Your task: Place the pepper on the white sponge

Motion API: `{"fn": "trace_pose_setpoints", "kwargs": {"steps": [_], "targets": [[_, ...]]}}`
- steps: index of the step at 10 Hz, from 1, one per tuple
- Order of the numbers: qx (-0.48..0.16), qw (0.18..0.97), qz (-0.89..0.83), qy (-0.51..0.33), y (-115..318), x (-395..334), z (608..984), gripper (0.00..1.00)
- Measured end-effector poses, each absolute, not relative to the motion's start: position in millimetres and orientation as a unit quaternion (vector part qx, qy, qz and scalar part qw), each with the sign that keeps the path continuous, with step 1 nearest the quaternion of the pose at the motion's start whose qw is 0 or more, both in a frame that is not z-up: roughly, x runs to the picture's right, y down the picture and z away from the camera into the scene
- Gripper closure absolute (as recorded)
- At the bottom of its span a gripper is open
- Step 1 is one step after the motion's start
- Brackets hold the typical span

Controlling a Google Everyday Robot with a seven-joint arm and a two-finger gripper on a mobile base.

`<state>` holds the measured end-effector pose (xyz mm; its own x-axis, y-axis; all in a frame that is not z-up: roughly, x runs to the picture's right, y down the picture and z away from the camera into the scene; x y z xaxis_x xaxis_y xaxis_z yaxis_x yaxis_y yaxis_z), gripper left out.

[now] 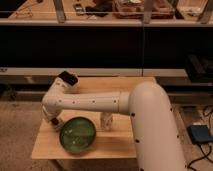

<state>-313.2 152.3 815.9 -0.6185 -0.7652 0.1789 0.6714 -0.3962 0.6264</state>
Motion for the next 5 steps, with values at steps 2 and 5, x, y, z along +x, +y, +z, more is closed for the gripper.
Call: {"fn": "trace_pose_setpoints", "kwargs": {"steps": [2, 5], "targets": [[0.063, 0.440, -0.828, -0.341, 156.6, -310.2, 823.9, 0.76], [0.054, 0.445, -0.828, -0.338, 161.2, -304.4, 831.9, 0.45]]}}
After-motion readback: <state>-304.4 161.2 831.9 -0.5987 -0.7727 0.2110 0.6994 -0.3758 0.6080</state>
